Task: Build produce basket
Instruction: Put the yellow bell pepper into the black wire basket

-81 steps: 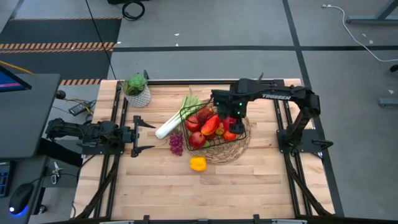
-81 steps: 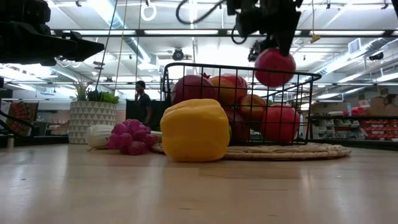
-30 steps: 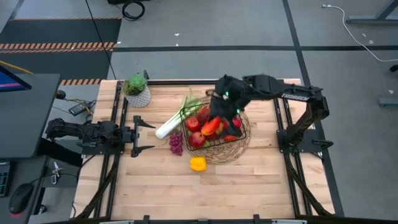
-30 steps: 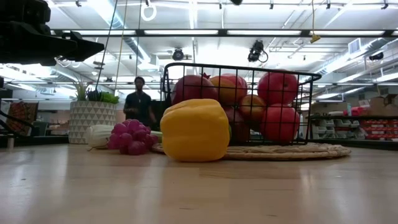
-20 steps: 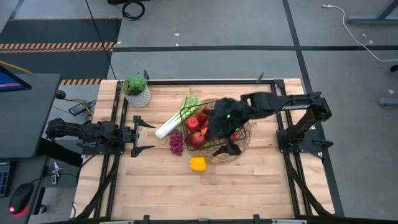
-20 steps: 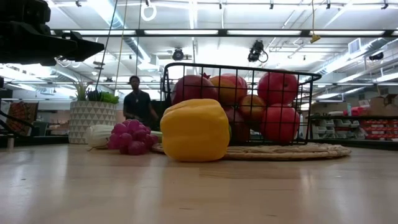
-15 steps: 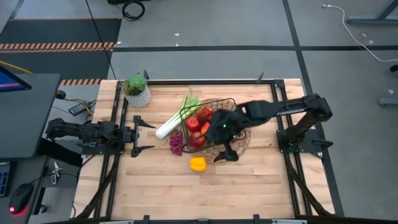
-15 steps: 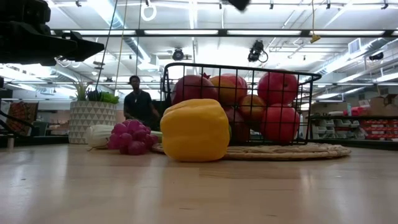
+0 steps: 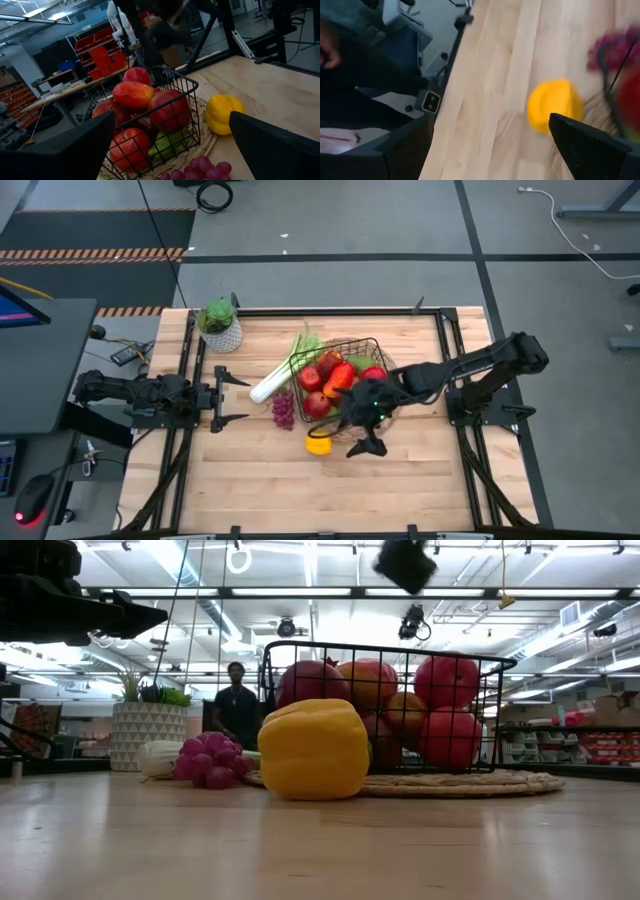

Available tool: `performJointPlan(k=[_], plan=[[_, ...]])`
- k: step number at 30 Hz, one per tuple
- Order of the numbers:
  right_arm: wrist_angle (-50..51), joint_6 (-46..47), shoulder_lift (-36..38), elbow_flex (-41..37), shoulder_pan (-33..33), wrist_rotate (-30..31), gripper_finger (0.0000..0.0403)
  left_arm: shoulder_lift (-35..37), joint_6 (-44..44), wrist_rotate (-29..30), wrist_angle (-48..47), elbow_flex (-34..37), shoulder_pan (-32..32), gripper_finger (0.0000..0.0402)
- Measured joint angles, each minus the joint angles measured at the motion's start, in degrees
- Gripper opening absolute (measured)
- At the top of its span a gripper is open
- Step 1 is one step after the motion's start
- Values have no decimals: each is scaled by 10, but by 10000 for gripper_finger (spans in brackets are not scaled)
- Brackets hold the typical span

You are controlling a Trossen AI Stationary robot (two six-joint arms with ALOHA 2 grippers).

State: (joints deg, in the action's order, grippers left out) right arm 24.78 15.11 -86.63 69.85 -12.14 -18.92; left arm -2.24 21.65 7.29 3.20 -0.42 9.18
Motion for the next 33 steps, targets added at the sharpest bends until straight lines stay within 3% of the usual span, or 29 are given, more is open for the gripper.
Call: performJointPlan(k=[7,23,27,33], plan=[[-33,86,0,-75,-20,-25,399,0,0,0,0,0,0,400],[-37,97,0,-77,-94,-34,399,0,0,0,0,0,0,400],[-43,41,-1,-77,-104,42,399,0,0,0,0,0,0,400],[-130,-33,-55,-89,-118,249,399,0,0,0,0,0,0,400]])
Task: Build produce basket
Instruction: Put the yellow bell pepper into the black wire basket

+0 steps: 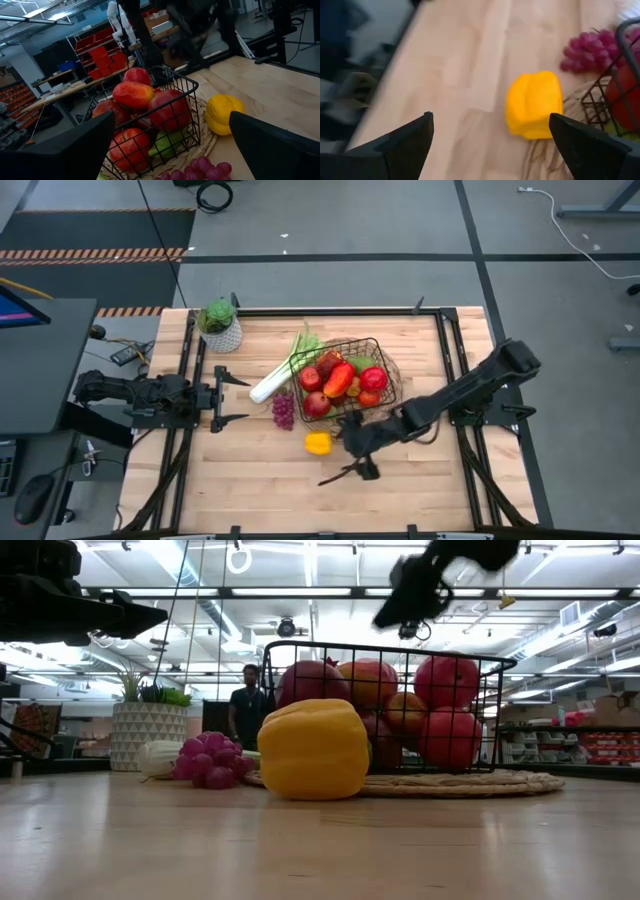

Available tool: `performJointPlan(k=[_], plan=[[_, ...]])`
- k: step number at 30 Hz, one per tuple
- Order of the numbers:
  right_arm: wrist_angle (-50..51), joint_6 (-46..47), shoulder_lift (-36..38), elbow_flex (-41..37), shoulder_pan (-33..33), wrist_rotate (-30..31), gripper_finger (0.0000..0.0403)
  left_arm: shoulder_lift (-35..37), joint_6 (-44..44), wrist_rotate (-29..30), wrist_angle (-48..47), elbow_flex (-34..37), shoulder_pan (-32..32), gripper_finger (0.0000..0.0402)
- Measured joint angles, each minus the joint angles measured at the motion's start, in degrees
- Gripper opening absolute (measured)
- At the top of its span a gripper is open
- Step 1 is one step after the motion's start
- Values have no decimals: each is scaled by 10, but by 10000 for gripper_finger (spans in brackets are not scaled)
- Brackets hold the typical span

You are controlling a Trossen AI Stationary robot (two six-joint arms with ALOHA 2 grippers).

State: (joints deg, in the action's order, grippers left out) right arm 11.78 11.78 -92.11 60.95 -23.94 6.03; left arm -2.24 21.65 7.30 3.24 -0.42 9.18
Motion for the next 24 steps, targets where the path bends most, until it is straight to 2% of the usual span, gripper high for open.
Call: performJointPlan(k=[6,9,14,21,24], plan=[[-110,-10,-91,2,-5,94,399,0,0,0,0,0,0,400],[-110,-11,-119,18,-8,167,399,0,0,0,0,0,0,400],[-137,-10,-163,30,-7,178,399,0,0,0,0,0,0,400],[-129,-28,-202,58,-11,261,396,0,0,0,0,0,0,400],[-128,-32,-205,60,-11,250,395,0,0,0,0,0,0,400]])
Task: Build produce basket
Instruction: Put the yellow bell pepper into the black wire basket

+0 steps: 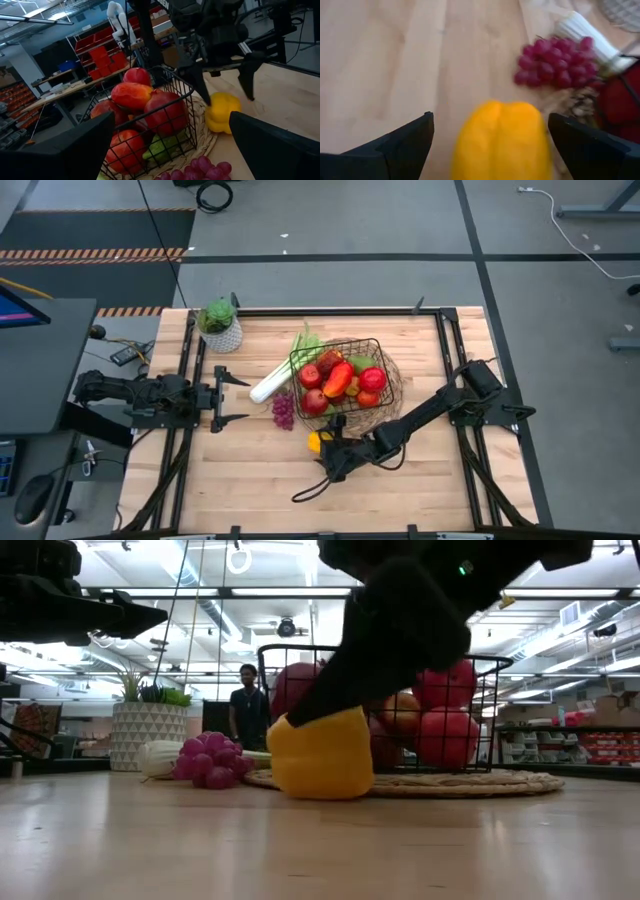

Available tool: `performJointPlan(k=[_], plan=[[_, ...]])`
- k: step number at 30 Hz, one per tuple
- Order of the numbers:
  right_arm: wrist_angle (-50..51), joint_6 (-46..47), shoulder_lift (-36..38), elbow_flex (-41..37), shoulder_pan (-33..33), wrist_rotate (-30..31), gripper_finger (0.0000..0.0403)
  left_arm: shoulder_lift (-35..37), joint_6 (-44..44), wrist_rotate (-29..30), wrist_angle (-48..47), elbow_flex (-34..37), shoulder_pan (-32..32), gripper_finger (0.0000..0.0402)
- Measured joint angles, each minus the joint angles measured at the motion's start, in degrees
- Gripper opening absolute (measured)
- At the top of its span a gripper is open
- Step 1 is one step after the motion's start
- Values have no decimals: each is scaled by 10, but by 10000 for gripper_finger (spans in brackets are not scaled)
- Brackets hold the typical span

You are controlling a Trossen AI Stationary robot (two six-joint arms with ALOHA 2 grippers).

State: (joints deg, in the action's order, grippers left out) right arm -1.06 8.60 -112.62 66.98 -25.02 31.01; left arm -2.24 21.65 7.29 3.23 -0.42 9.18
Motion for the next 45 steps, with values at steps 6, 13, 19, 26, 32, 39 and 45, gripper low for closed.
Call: performJointPlan(k=[6,13,19,26,32,39,45], plan=[[29,44,1,2,4,-39,395,0,0,0,0,0,0,400],[68,67,1,2,5,-39,395,0,0,0,0,0,0,400],[83,75,1,2,6,-54,387,0,0,0,0,0,0,400],[84,82,1,1,8,-66,321,0,0,0,0,0,0,400],[87,83,22,9,11,-107,290,0,0,0,0,0,0,400],[100,83,112,13,23,-117,314,0,0,0,0,0,0,400],[110,147,215,13,66,-179,309,0,0,0,0,0,0,400]])
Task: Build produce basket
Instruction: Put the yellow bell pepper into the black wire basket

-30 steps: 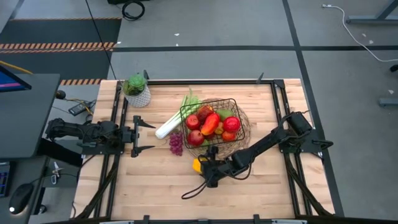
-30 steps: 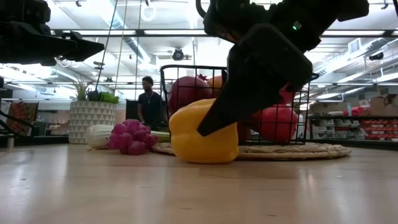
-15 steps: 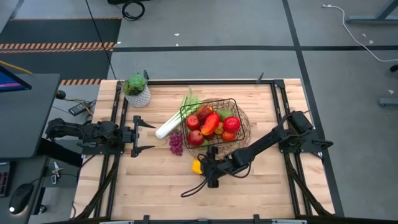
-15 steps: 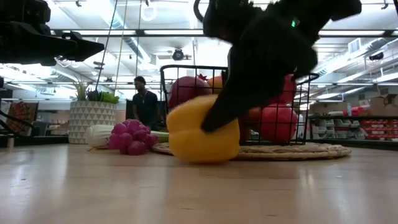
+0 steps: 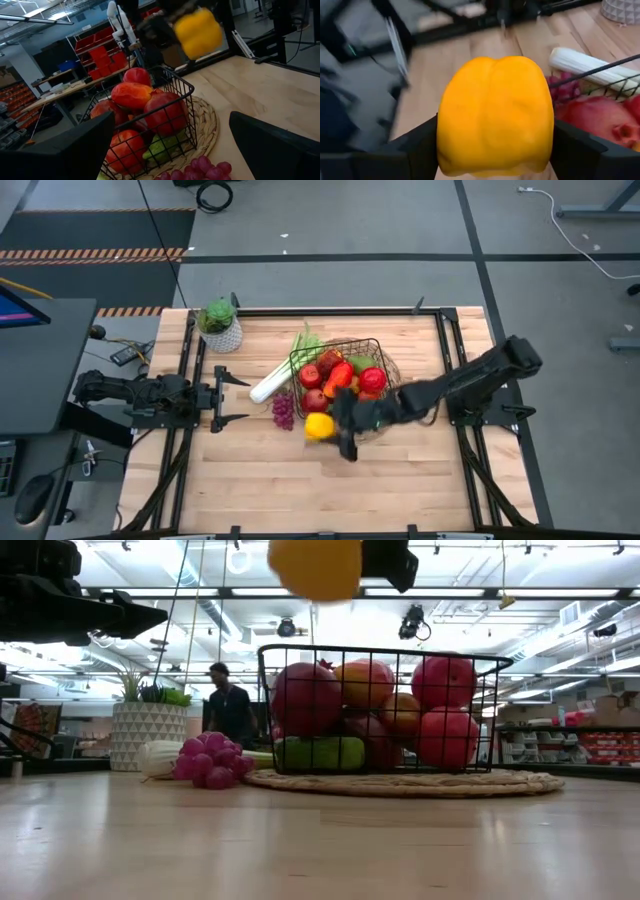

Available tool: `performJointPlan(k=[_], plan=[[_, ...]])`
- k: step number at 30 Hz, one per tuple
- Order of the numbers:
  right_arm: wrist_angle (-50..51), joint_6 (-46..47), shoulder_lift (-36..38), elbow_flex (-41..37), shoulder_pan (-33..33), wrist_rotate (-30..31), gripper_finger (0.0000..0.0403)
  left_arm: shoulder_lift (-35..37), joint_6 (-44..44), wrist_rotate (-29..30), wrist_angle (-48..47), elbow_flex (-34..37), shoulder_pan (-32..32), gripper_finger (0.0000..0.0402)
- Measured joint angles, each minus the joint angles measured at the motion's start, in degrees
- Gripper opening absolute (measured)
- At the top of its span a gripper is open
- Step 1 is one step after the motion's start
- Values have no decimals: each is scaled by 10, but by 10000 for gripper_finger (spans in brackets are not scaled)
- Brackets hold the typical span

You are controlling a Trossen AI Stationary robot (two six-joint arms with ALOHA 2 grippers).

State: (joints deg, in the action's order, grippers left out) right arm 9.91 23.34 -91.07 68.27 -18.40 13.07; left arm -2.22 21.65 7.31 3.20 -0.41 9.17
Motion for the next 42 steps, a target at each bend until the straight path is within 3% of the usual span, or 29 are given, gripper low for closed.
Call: performJointPlan(k=[6,14,29,35,42], plan=[[-24,87,54,0,75,-97,307,0,0,0,0,0,0,400],[-81,277,58,0,171,-208,307,0,0,0,0,0,0,400],[-230,510,59,0,241,-465,308,0,0,0,0,0,0,400],[-350,570,59,0,254,-518,308,0,0,0,0,0,0,400],[-470,611,59,0,268,-523,308,0,0,0,0,0,0,400]])
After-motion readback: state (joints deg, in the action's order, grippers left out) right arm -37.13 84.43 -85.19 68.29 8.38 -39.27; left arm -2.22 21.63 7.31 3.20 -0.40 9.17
